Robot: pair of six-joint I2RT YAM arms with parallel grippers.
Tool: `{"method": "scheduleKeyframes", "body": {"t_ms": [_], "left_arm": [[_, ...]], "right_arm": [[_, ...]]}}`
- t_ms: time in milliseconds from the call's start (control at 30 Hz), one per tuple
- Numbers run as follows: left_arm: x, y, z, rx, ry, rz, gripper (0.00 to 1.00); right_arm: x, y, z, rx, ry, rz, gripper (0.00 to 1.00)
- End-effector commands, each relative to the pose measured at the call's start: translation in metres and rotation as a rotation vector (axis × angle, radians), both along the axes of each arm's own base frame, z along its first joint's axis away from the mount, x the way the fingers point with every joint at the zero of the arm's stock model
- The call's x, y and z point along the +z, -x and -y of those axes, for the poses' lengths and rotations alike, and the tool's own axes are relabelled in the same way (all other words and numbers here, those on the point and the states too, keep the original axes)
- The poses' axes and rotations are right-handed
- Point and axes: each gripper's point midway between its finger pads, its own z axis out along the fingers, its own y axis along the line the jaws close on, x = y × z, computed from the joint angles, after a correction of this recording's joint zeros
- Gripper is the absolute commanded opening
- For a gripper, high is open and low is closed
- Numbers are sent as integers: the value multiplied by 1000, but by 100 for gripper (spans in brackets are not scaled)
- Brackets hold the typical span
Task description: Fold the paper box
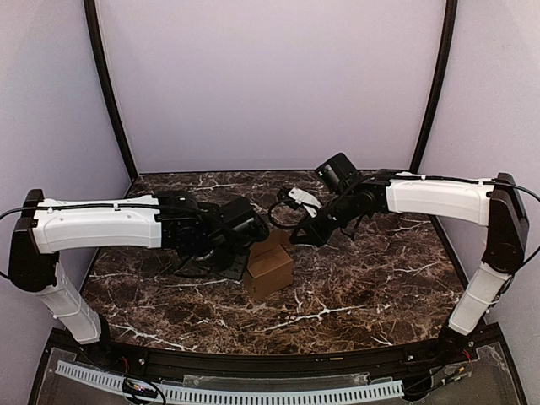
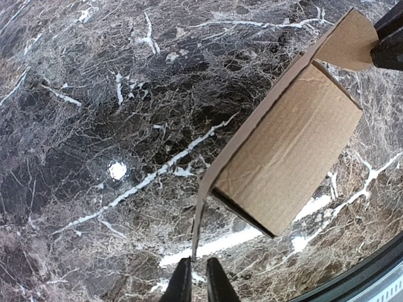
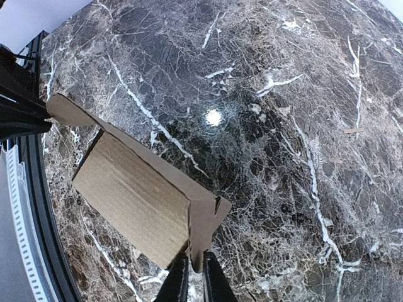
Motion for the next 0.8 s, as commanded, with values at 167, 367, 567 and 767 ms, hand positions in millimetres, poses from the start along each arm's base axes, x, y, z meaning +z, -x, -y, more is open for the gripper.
{"method": "scheduleKeyframes", "body": {"t_ms": [167,367,567,767], "left_arm": [[1,-2,4,17,-9,-4,1],[3,-5,8,14,-5,2,1],[3,-5,8,13,-3,4,1],[9,-7,10,13,11,22,1]], "right_arm": [[11,-1,-12,-25,-21,-14,4],[6,3,-16,-24,-18,-35,1],[5,5,-17,-32,-22,-49,0],[15,8,-16,-43,-43,-67,0]]}}
